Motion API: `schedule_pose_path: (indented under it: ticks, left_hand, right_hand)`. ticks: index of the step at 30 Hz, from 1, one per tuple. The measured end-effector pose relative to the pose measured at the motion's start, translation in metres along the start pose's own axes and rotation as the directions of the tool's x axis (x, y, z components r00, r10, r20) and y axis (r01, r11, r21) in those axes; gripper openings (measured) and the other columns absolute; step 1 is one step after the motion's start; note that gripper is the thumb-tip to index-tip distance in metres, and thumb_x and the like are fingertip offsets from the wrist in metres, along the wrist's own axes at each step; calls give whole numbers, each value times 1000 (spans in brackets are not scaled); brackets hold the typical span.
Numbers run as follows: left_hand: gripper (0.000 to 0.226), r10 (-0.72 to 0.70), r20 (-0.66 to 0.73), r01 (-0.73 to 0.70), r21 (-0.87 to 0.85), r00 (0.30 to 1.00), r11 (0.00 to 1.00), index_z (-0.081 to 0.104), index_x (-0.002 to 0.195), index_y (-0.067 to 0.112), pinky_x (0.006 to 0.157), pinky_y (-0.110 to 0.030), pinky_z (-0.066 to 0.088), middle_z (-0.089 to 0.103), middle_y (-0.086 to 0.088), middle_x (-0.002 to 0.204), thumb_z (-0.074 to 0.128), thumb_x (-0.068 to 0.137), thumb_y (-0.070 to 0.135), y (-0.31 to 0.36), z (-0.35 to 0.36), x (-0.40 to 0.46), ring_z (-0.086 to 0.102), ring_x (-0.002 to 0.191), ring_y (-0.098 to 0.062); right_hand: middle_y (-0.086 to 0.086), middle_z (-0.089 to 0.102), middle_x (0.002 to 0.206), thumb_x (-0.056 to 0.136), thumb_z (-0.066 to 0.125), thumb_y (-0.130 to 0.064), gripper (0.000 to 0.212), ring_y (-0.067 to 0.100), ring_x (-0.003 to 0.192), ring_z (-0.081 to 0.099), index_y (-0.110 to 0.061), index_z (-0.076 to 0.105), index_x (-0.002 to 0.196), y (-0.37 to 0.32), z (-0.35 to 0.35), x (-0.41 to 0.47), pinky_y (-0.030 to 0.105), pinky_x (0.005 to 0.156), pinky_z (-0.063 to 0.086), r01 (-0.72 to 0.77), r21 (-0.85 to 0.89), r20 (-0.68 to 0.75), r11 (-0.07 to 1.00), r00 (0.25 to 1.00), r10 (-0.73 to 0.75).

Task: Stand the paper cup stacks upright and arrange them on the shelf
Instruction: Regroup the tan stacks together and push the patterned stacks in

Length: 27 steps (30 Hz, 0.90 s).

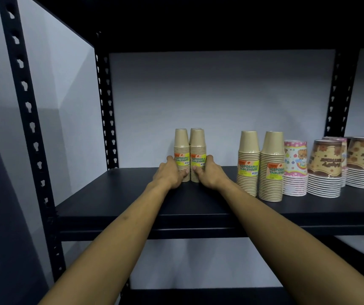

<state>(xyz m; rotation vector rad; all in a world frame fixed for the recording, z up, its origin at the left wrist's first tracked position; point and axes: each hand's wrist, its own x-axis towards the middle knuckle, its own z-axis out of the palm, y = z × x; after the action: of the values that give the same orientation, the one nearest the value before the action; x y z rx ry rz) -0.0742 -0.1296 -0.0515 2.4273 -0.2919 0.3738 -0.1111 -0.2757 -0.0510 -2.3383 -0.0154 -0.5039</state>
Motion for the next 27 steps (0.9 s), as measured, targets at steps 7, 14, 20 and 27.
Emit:
schedule_pose_path:
  ticks: [7,14,20,27]
  left_hand:
    - [58,15,5,-15,-6,1000,1000,42,132,16,95,-44,49,59,-9,129,64,89,49,-1,-2,-6,56,118,-29]
    - [58,12,29,-12,11,999,1000,40,135,16,96,-43,48,58,-9,132,61,92,48,1,-4,-5,55,121,-30]
    - [59,-21,38,21,-9,999,1000,44,132,14,93,-41,49,59,-10,130,61,90,51,0,-3,-6,56,117,-28]
    - [78,-66,82,54,142,994,988,37,142,5,101,-42,46,48,-16,142,62,88,55,-9,-9,-36,48,129,-32]
  right_hand:
    - [18,57,133,100,52,-35,48,34,120,56,-4,35,133,1,0,-2,41,96,46,-22,4,13,1000,1000,22]
    - [16,56,136,99,53,-39,52,31,123,55,-4,38,135,1,-2,1,37,96,45,-47,6,43,999,998,47]
    - [16,54,137,95,56,-46,60,32,124,53,-4,40,135,6,0,3,42,101,46,-82,-25,38,996,996,83]
    - [14,52,140,90,56,-51,63,32,129,50,-9,48,136,9,-5,-13,45,109,39,-71,-388,59,919,993,102]
